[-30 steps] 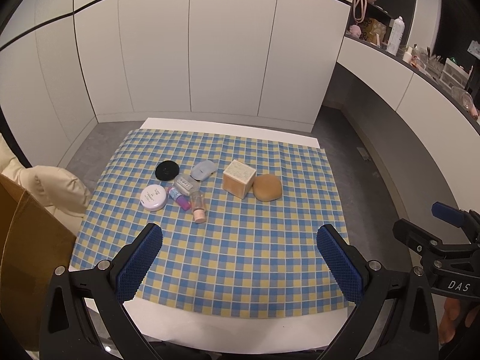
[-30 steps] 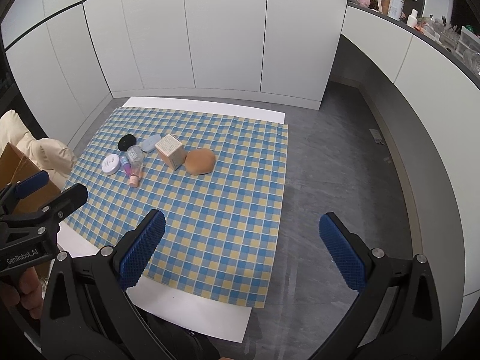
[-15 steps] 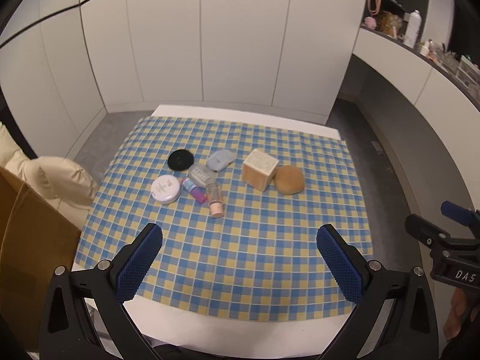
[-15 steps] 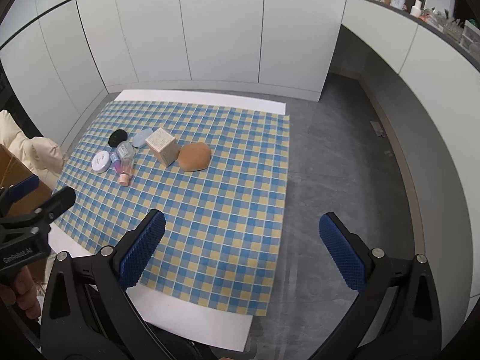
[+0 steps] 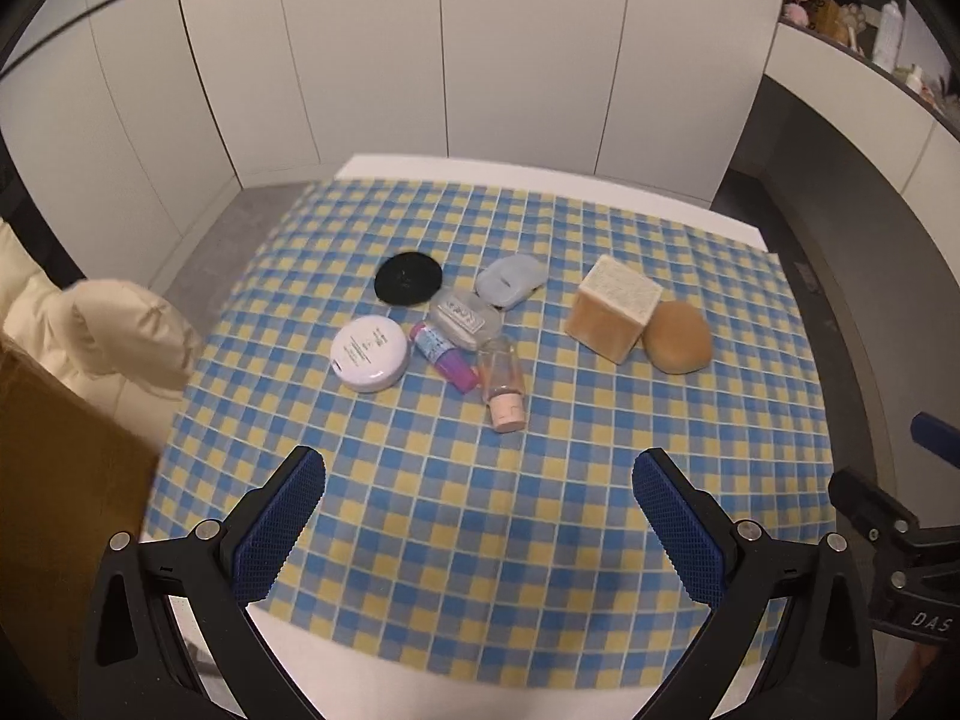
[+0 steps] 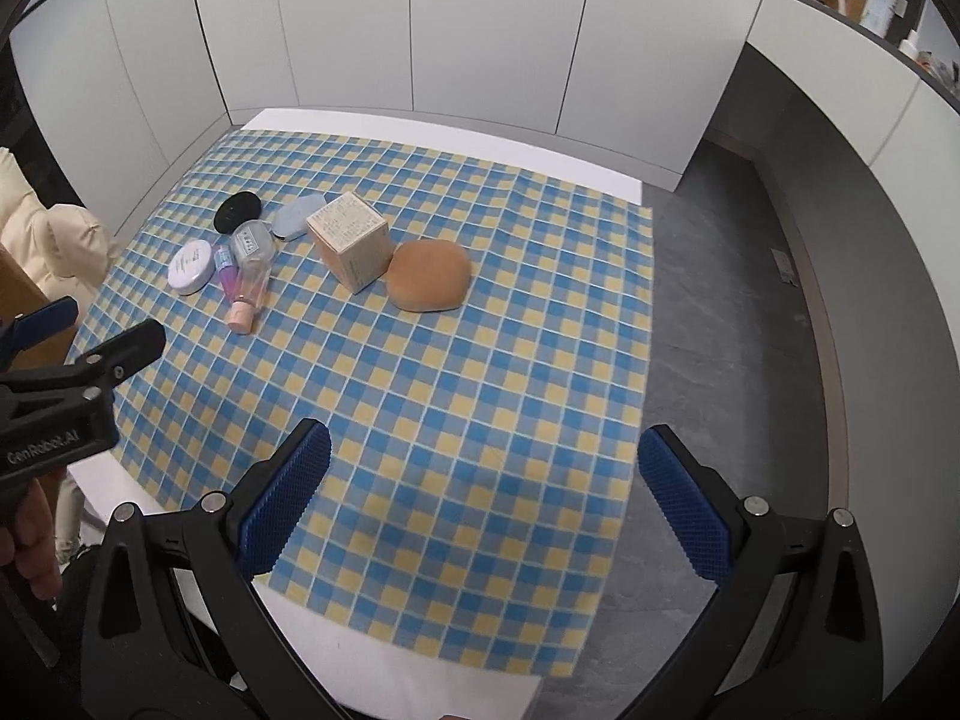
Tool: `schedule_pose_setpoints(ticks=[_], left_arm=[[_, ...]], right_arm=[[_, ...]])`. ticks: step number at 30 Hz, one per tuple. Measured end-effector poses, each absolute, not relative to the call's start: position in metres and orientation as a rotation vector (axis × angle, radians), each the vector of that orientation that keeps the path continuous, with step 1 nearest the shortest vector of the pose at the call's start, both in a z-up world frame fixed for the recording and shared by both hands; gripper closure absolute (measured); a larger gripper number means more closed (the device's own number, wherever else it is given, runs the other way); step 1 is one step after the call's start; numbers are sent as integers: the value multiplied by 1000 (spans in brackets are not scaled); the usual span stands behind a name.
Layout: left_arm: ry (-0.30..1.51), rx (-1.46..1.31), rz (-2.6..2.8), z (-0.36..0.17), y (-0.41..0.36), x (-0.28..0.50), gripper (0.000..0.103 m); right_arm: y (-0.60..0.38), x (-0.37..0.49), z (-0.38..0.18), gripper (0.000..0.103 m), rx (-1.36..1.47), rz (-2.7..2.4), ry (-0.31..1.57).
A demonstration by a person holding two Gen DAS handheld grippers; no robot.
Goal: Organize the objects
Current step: 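Grasp the clear glass bottle with the left tool while the right tool grasps the tan sponge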
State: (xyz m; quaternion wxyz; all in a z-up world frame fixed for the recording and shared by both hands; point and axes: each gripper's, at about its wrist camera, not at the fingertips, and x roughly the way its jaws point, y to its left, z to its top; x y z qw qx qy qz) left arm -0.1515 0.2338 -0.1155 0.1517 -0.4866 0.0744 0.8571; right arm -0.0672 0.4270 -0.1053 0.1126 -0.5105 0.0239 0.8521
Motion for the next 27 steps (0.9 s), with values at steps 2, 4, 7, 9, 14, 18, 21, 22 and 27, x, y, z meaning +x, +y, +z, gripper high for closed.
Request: schedule_pose_setpoints(ticks=[2,4,7,9,14,18,21,22,27], left_arm=[[211,-1431,2442,-126,237,-159,8],[250,-1436,2423,-137,244,-164,10],[254,-1448,2409,-150,248,-171,20],[226,-1467,2390,-158,250,-177,26],[174,-1535,2367,-183,253,-190,29],[170,-1540,2357,-196,258,-196,30],[150,-1554,2334,-205,260,-203,43],[163,-1536,2347,-206,262,-204,43],[193,-1505,2361,-208,273,-215,44]], right_arm=[[427,-79,-115,0,-1515,2496,73],[429,-89,-125,0,-1534,2487,96],[429,-102,-138,0,-1554,2487,93],[428,-110,-147,0,-1566,2485,77],[426,-131,-171,0,-1592,2480,88],[430,-148,-190,0,-1605,2460,121],[434,-159,-201,0,-1609,2448,130],[435,-163,-204,0,-1608,2443,130],[442,-180,-219,0,-1613,2418,170]])
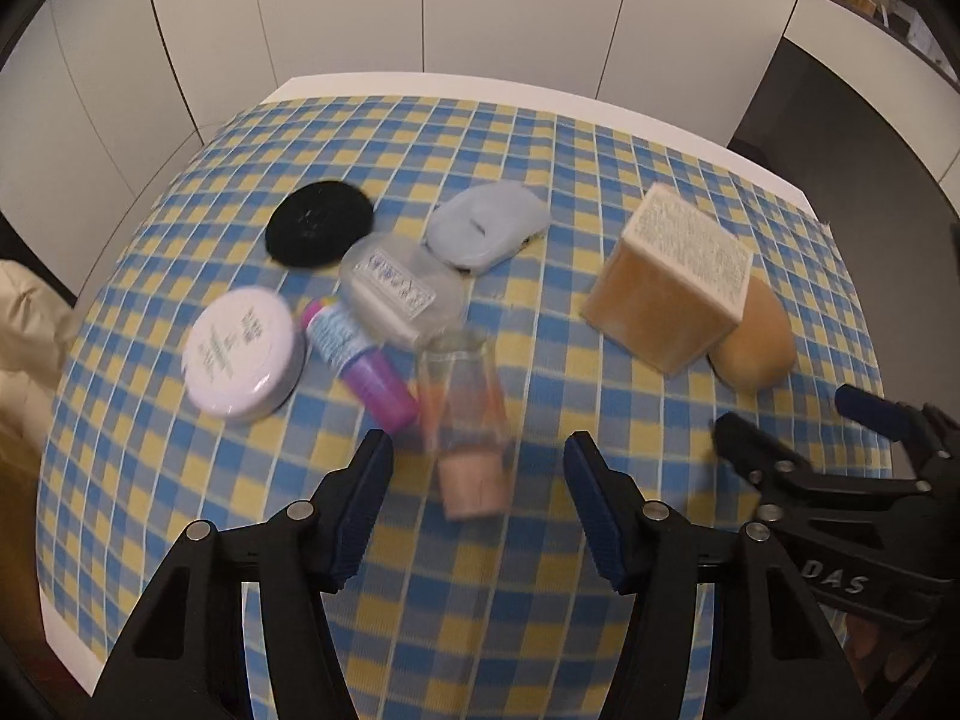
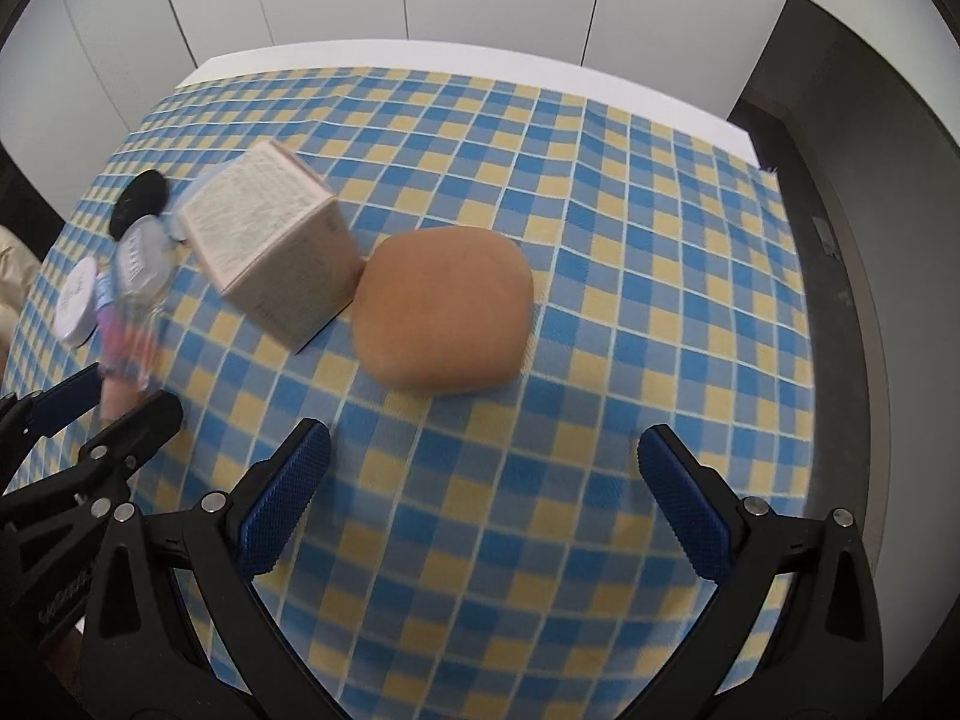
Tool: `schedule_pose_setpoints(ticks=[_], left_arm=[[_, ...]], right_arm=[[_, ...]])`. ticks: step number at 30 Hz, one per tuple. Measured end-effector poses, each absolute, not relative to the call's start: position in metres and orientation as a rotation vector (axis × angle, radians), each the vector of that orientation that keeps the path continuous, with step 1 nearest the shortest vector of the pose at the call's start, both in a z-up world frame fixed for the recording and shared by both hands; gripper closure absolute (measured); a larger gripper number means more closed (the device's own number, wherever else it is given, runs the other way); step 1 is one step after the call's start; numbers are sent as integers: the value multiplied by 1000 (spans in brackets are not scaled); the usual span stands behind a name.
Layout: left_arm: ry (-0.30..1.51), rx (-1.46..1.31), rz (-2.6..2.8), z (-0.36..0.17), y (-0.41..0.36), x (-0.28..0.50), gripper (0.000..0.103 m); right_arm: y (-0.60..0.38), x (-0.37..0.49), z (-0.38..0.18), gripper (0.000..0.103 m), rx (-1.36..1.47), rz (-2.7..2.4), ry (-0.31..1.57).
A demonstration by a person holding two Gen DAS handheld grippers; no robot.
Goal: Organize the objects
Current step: 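Grasp the clear glass bottle with the left tool while the right tool grasps the tan sponge, then lift the glass bottle with the left tool while the right tool lifts the tan sponge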
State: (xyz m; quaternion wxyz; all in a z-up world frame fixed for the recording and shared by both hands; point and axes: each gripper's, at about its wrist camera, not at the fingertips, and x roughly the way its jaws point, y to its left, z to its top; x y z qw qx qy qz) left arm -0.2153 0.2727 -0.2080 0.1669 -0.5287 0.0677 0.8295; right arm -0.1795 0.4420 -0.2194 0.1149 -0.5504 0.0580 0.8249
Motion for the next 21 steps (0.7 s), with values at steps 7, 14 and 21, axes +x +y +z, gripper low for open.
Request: schedule_pose_setpoints(ticks=[7,14,21], left_arm=[[201,-1501,2408,-209,276,-234,66],[155,-1536,2358,-207,272,-234,76],[156,-1547,2345,-193,265,-219,76]], right_arm=[[448,-198,-221,4,-1560,2438,216],[434,-204,-209,42,-1543,2527,176],[421,-190,-188,44,-1542,2541,152]])
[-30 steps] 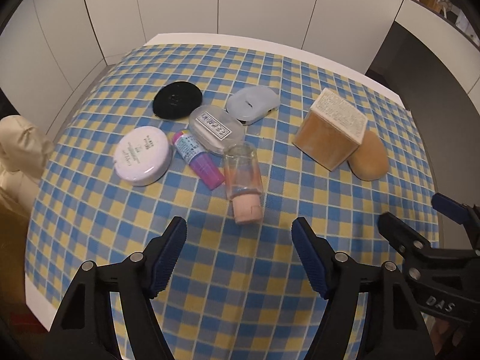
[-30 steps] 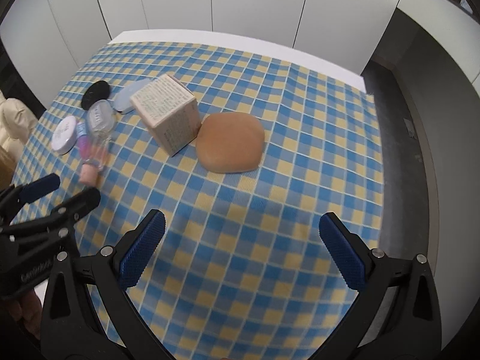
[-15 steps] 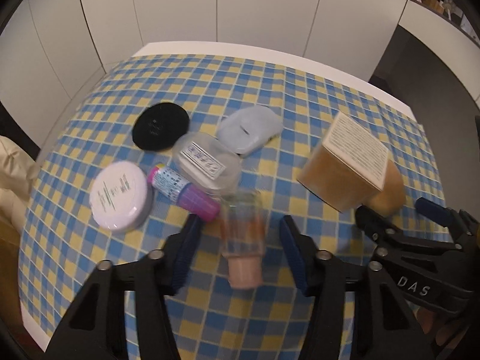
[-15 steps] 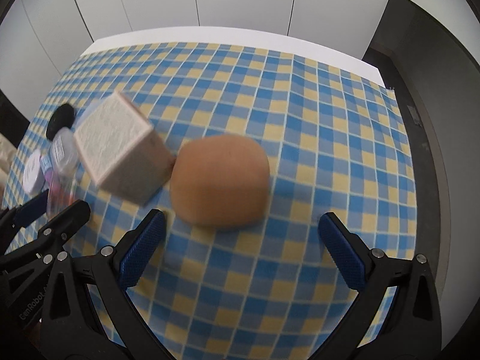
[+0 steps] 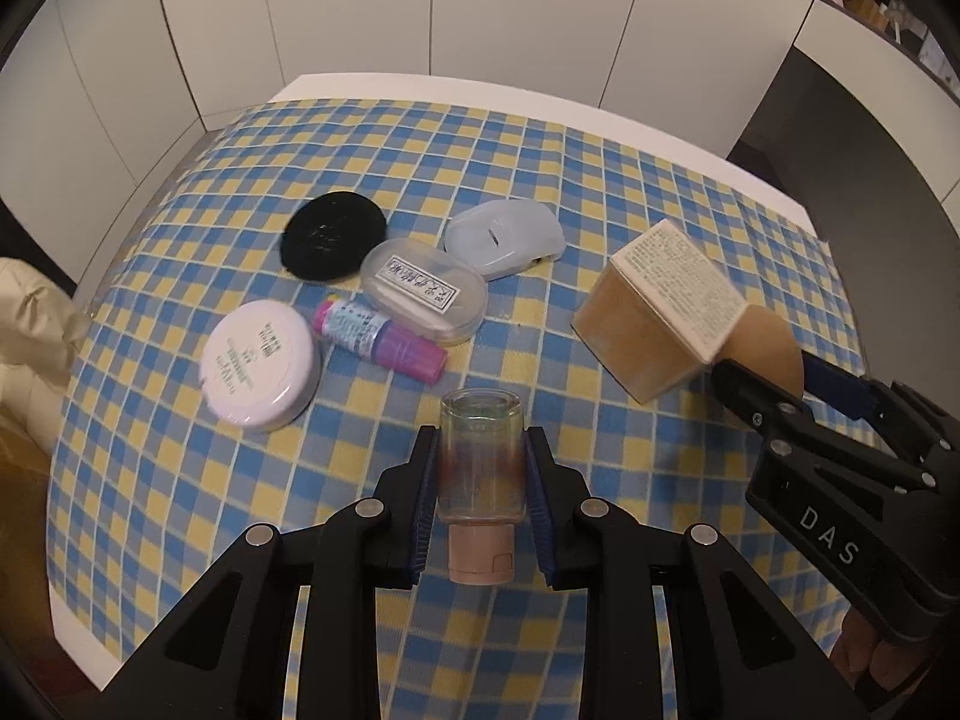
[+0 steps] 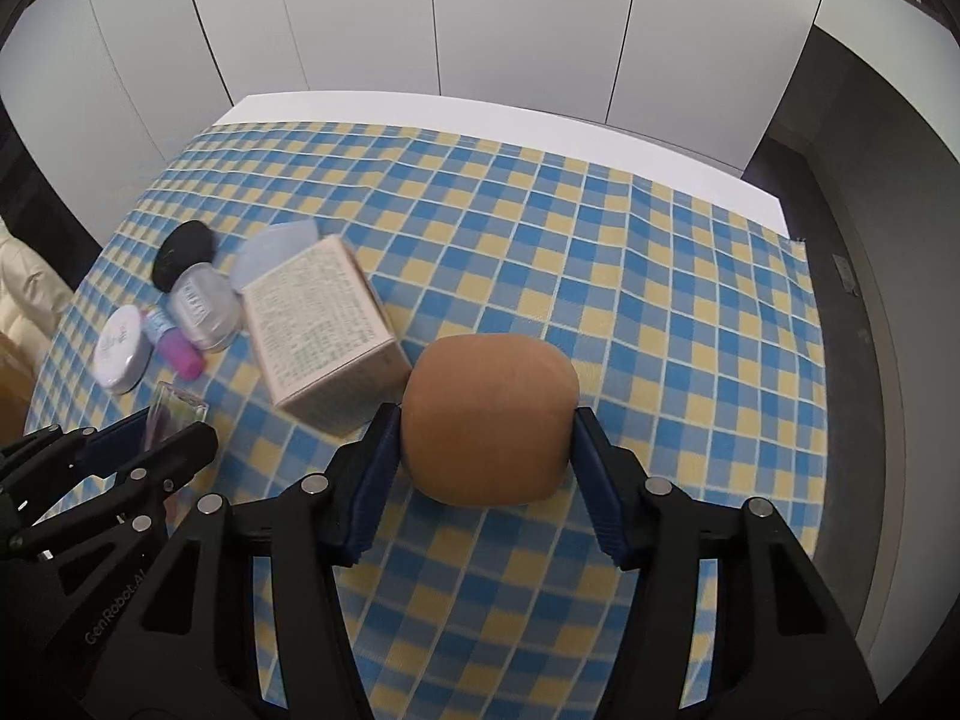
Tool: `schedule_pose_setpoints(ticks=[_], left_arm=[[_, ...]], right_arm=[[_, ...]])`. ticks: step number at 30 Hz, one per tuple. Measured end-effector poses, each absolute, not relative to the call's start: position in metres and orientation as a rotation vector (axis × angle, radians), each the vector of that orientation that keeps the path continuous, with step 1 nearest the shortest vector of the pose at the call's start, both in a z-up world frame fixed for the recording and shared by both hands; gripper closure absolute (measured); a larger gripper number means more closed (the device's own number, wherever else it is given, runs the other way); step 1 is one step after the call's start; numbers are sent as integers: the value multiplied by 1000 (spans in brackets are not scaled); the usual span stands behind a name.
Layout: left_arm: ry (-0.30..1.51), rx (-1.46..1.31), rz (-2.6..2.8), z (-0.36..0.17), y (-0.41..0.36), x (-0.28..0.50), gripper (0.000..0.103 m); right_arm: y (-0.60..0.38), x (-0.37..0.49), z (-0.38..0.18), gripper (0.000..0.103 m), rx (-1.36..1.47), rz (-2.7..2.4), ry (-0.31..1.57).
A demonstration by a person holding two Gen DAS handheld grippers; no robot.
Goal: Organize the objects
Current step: 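Lift the glass bottle with the left tool while the right tool lifts the tan sponge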
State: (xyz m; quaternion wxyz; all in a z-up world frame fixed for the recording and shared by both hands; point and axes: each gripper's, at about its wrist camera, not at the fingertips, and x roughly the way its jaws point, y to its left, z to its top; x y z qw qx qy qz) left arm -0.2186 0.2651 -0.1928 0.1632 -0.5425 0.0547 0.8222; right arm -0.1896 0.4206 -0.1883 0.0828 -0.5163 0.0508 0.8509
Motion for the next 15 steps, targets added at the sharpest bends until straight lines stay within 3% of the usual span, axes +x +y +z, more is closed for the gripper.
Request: schedule_pose_setpoints(ticks=[15], left_arm=[[167,-1447,2363,-114,259,-175,76]], right_arm=[[414,-131,-103,44,-1475,2568,189]])
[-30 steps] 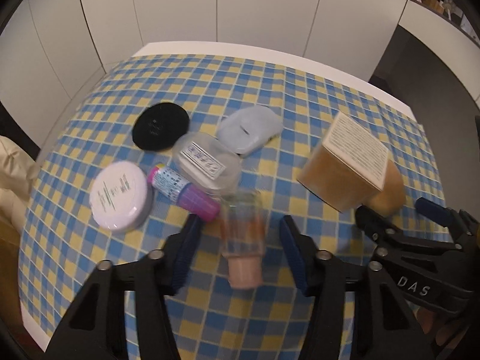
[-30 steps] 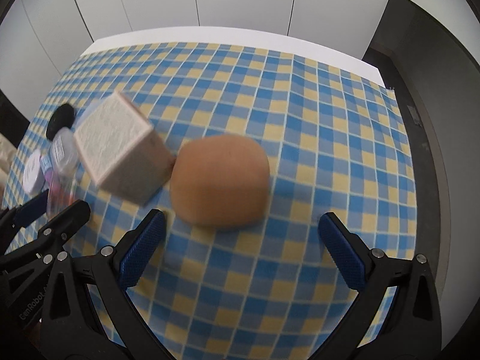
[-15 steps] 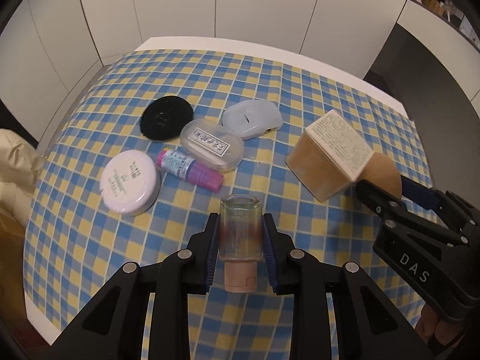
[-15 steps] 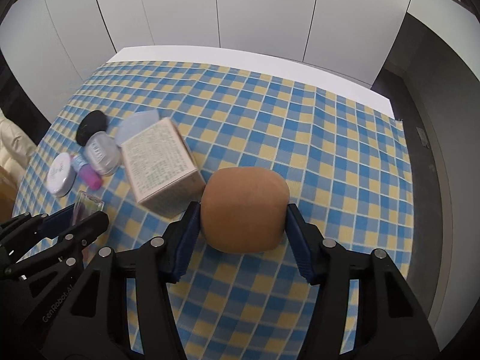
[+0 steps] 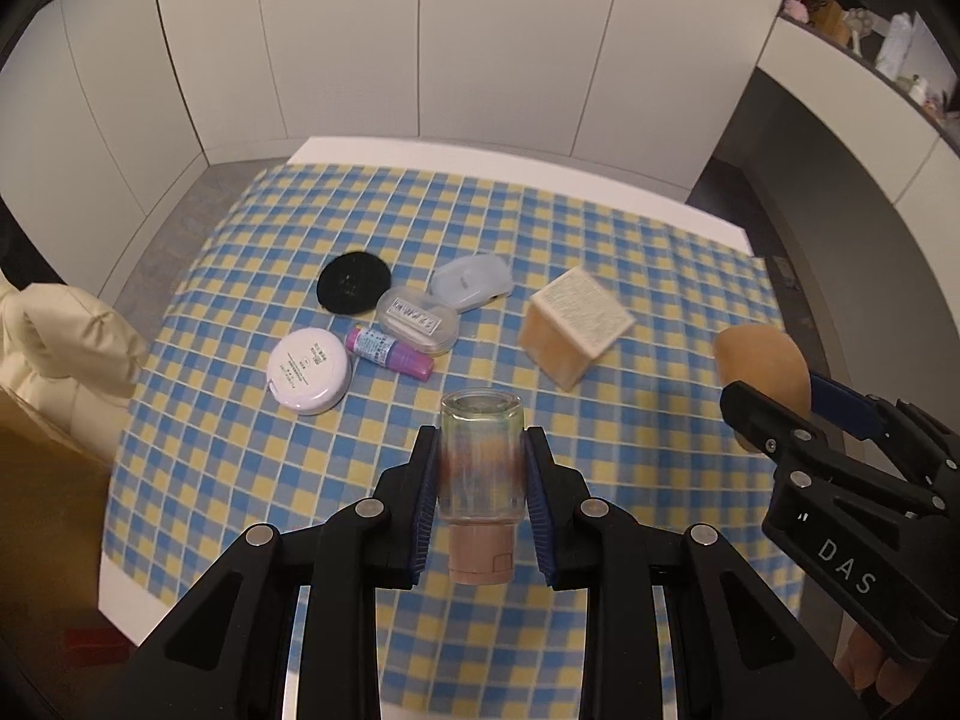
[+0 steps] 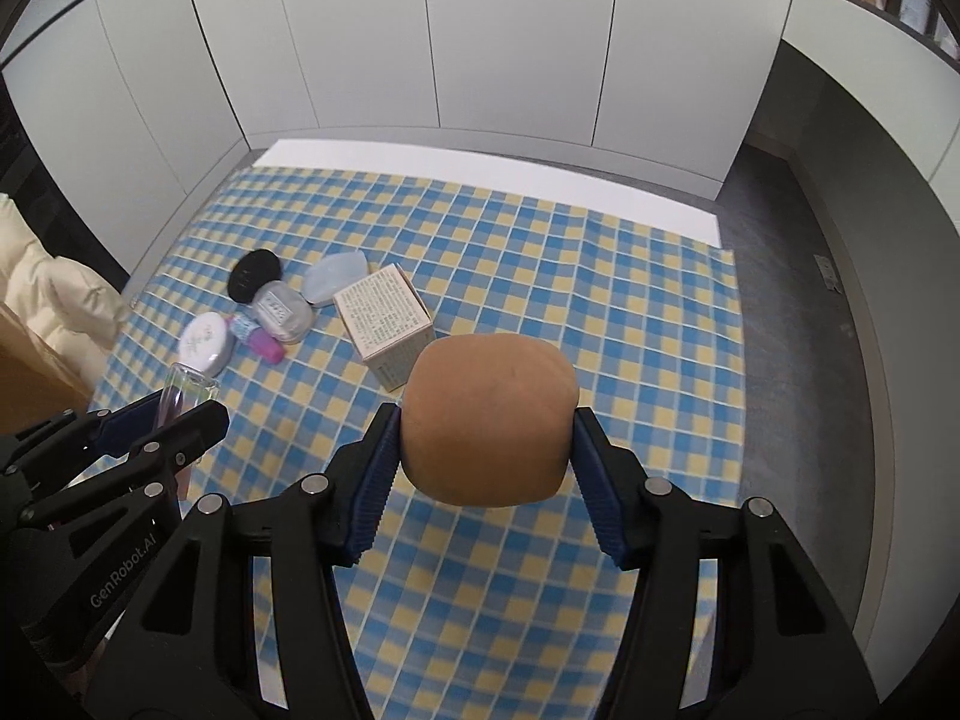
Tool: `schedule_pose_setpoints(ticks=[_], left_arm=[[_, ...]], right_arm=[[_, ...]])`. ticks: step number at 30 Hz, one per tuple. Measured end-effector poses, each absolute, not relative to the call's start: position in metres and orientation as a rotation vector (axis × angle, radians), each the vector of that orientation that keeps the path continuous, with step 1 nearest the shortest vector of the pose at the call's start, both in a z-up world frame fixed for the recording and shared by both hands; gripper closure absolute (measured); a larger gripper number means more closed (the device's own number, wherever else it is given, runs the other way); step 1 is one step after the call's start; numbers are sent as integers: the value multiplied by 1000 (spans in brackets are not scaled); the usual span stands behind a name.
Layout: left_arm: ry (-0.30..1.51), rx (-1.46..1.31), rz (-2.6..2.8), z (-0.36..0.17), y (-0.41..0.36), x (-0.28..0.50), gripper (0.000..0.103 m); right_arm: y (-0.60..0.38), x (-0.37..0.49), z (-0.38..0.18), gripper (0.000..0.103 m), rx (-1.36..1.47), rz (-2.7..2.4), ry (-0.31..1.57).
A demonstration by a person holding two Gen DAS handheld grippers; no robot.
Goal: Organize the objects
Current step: 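Lift the glass bottle with the left tool while the right tool lifts the tan sponge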
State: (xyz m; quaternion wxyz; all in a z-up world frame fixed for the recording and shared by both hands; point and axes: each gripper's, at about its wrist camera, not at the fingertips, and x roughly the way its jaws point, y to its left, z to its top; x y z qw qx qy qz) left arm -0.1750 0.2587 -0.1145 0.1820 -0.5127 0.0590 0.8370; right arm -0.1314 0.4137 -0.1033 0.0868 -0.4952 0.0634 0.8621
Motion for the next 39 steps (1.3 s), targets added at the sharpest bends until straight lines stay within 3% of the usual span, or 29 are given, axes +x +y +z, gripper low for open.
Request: schedule_pose_setpoints(ticks=[21,39], left_arm=[[172,-1293,2369,-23,237,-89,76],[145,-1214,2357,-9,228,-54,76]], right_arm=[[402,-40,-11,44,-1420,2634,177],[410,10,-4,44,-1385,2645,143]])
